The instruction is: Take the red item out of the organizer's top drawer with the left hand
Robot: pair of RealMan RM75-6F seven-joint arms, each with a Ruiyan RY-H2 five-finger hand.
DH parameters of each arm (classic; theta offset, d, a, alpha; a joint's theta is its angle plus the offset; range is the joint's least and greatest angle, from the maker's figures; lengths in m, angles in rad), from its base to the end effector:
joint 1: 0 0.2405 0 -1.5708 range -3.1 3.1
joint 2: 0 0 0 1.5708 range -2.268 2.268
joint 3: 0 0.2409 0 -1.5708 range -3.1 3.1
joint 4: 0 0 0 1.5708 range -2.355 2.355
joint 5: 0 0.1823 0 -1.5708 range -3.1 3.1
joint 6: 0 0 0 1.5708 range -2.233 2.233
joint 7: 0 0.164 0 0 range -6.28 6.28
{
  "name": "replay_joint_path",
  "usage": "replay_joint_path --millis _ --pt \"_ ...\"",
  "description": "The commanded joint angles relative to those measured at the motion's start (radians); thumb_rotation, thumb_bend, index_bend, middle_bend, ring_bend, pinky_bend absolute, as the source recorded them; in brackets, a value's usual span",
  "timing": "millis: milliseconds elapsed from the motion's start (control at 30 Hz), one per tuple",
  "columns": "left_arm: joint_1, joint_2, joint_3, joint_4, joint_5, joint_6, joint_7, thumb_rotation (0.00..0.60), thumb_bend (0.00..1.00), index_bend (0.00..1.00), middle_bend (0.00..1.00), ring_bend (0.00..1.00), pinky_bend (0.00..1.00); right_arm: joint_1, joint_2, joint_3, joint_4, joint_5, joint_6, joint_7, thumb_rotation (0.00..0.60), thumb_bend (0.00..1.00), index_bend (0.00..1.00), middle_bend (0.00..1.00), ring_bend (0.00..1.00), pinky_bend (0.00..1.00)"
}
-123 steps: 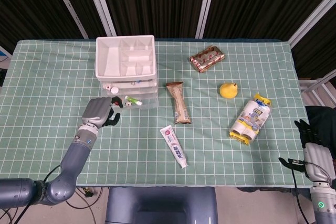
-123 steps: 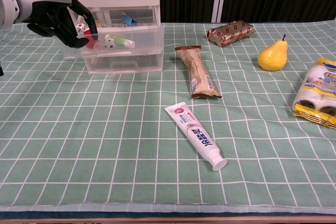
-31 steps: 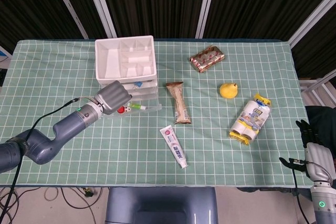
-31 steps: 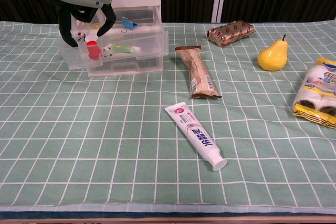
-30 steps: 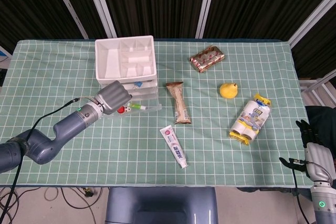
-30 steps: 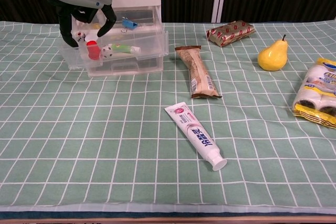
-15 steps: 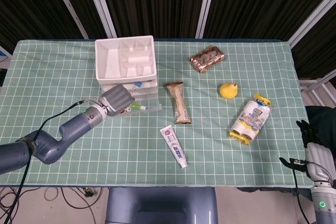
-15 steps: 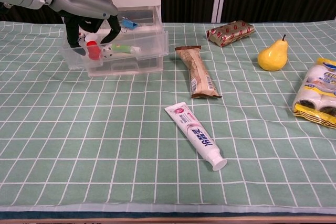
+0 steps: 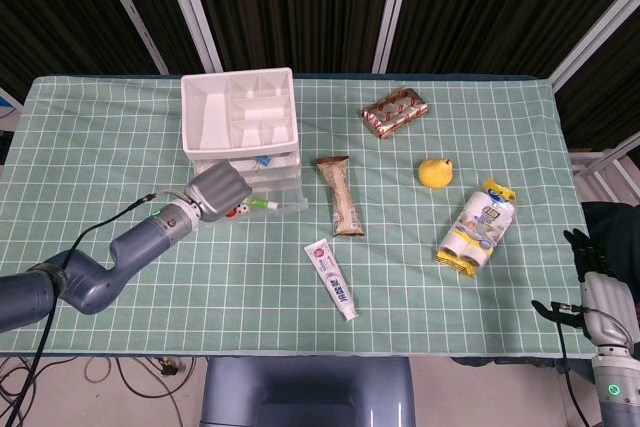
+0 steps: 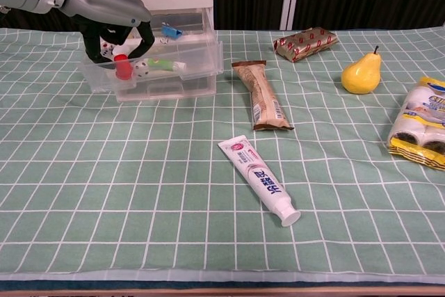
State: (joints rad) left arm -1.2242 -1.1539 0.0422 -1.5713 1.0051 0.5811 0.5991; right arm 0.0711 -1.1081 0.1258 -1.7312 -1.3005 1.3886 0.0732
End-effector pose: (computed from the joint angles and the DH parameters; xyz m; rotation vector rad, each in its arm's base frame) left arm -0.0754 0.3925 0.0628 -2.3118 -0.2387 -0.3729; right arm -0.2967 -0.2029 0.1774 1.1606 -1.1544 0.9370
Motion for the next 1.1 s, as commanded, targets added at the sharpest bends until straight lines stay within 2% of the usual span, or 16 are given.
replay_joint_path --millis 33,300,533,767,933,1000,1100 --pt "0.002 0.002 0.000 -0.002 0.003 0.008 -0.003 0.600 0.36 0.58 1.00 1.00 1.00 0.000 0.000 0.000 0.001 0.000 0.000 0.001 0.600 0.06 0.00 0.00 0.00 0.23" --pt "0.004 0.019 -0.015 -0.012 0.005 0.033 -0.016 0.600 0.36 0.59 1.00 1.00 1.00 -0.001 0.000 0.000 0.001 -0.001 0.000 0.004 0.600 0.06 0.00 0.00 0.00 0.23" --pt "0.000 0.079 -0.067 -0.074 0.004 0.082 -0.041 0.600 0.36 0.59 1.00 1.00 1.00 0.000 0.000 -0.001 0.001 0.000 -0.002 0.005 0.600 0.06 0.00 0.00 0.00 0.23" --pt "0.036 0.230 -0.086 -0.277 0.047 0.170 -0.028 0.600 0.36 0.59 1.00 1.00 1.00 0.002 -0.002 0.000 0.005 -0.002 -0.002 0.004 0.600 0.06 0.00 0.00 0.00 0.23" --pt "0.135 0.345 -0.059 -0.439 0.116 0.254 -0.058 0.600 0.36 0.59 1.00 1.00 1.00 0.001 0.000 -0.003 0.000 -0.006 -0.003 0.006 0.600 0.06 0.00 0.00 0.00 0.23" --pt "0.197 0.389 -0.015 -0.498 0.177 0.287 -0.050 0.600 0.36 0.58 1.00 1.00 1.00 0.001 0.000 -0.005 -0.002 -0.010 -0.002 0.004 0.600 0.06 0.00 0.00 0.00 0.23" --pt "0.279 0.403 0.032 -0.533 0.267 0.331 -0.056 0.600 0.36 0.58 1.00 1.00 1.00 0.001 -0.001 -0.006 -0.002 -0.014 0.000 0.001 0.600 0.06 0.00 0.00 0.00 0.23"
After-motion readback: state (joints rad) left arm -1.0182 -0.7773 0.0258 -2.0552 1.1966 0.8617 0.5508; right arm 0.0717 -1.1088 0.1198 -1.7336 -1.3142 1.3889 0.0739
